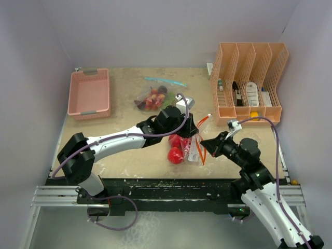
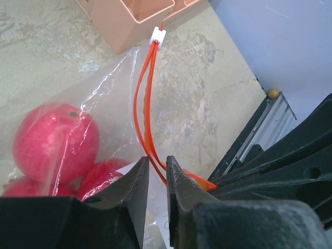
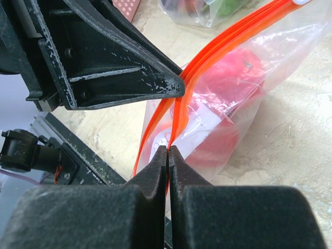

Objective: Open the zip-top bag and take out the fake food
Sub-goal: Open the zipper of the food storage bag at the center of the board.

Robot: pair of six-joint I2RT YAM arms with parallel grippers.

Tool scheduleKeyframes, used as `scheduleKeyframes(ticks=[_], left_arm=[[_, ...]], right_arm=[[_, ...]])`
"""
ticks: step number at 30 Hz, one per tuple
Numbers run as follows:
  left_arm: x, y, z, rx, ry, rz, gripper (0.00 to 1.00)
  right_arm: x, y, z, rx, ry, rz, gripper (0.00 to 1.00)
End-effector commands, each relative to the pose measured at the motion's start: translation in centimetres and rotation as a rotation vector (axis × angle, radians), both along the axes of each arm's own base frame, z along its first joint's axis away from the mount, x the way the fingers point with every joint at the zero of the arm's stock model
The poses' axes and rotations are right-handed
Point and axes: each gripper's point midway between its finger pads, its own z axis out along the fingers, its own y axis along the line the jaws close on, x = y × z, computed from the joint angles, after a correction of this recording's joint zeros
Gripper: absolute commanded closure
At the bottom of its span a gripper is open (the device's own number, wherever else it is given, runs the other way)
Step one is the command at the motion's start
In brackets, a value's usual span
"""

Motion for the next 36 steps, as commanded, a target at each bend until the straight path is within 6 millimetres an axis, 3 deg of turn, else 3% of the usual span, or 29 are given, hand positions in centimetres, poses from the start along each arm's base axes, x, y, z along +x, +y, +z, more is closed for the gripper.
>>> scheduleKeyframes(ticks=[1,8,13,20,22,26,28,34,36], left_arm=[[0.4,0.6,2.1,-0.048,-0.043,0.017,0.77],[0.3,0.9,1.8,-0.043,-0.038,0.022,0.56],[0.2,0.9,1.4,-0.043,-0.031,0.018,0.54],[0.1,0.7,1.3,-0.049,-0.025,0.011,0.52],[0.1,0.8,1.3,-0.048,-0.024,0.012,0.45],[0.1,1.0,1.1,-0.042,-0.022,0.024,0.24],[0.1,1.0,1.1,-0.045,-0.021,0.023,0.2],[0.1,0.3,0.7,-0.05,-0.01,0.004,0.19],[0.1,0.1,0.5,-0.05,-0.003,0.002,0.23]], right_arm=[[0.6,-0.2,3.3,0.026,-0.086,-0.028,1.0],[0.9,-0.5,3.0,0.035,-0.068,-0.056,1.0],[0.7,-0.7,4.0,0.056,-0.1,-0.065,1.0],[0.7,-0.9,3.6,0.043,-0.088,-0.079,1.0],[0.7,-1.0,3.4,0.04,-0.082,-0.082,1.0],[0.8,-1.2,2.8,0.032,-0.056,-0.097,1.0],[0.8,-1.2,2.9,0.036,-0.059,-0.099,1.0],[0.9,-1.2,4.0,0.054,-0.084,-0.102,1.0],[0.8,-1.3,4.1,0.053,-0.087,-0.102,1.0]])
